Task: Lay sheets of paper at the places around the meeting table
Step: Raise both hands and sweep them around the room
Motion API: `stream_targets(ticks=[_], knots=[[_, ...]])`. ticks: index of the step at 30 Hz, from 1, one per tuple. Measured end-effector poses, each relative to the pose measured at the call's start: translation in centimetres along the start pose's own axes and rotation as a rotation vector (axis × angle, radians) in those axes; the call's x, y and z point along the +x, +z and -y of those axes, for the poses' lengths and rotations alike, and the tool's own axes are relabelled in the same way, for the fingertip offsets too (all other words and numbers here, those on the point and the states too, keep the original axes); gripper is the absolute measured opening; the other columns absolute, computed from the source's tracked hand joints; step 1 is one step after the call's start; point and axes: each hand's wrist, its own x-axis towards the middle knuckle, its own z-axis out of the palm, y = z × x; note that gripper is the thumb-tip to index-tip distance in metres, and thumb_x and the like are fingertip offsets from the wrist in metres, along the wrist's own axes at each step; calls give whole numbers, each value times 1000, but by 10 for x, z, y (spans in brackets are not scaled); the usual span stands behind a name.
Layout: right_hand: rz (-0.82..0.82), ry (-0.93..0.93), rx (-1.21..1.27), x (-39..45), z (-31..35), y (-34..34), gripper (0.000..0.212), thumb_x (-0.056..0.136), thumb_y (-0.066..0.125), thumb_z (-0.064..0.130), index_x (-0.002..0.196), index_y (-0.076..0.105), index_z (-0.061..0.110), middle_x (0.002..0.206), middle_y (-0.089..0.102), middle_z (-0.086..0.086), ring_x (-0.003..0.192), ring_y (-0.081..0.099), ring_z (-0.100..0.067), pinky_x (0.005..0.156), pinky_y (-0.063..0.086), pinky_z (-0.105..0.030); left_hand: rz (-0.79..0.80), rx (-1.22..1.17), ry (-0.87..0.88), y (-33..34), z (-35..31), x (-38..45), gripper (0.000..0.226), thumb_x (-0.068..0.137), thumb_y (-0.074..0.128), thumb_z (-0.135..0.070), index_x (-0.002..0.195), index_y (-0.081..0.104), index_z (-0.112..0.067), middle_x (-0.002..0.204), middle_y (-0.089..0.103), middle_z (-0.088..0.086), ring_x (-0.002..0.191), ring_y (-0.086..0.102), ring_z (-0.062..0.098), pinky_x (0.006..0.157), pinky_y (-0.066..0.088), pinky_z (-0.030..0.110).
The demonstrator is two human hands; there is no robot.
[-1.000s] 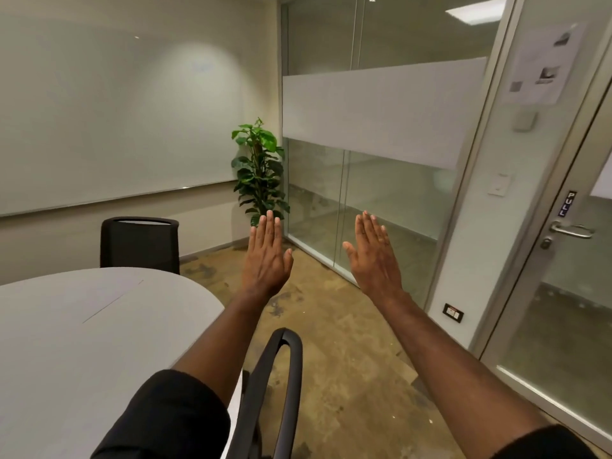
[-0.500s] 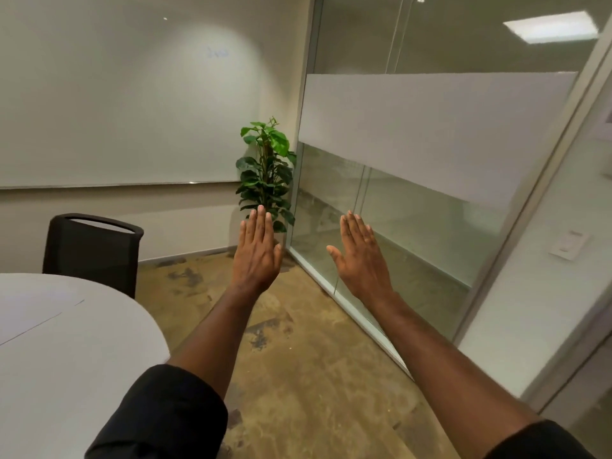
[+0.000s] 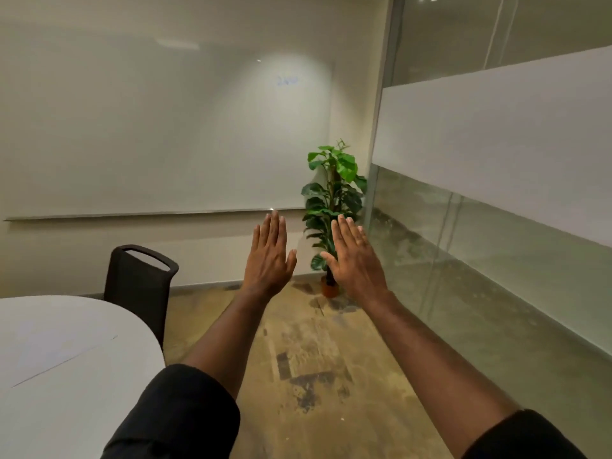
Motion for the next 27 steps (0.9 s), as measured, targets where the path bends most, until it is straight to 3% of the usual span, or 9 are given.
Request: stream_targets(ticks=[6,11,27], knots=[[-14,-100,94,97,-31,64,75,103,27,53,157,15,3,166,14,-17,155,10,-28,127,9,-43,-44,78,-102,38,4,79,73,101,19,-43,157,-9,-5,166,-14,16,154,-13,26,127,3,47],[-20,-156,173,173,-35,129,75,102,25,53,158,12,4,166,12,-16,155,7,-27,127,4,-41,-65,153,-212,72,57,123,73,103,27,-39,157,-9,-5,166,-15,15,154,-14,26,127,2,46],[-79,-218,414,503,82,362,73,104,30,51,158,11,6,167,10,-12,156,5,-24,127,4,-38,-56,346,-428,189,379,303,78,101,32,-41,156,-9,-3,165,-15,15,154,-14,26,127,3,46]])
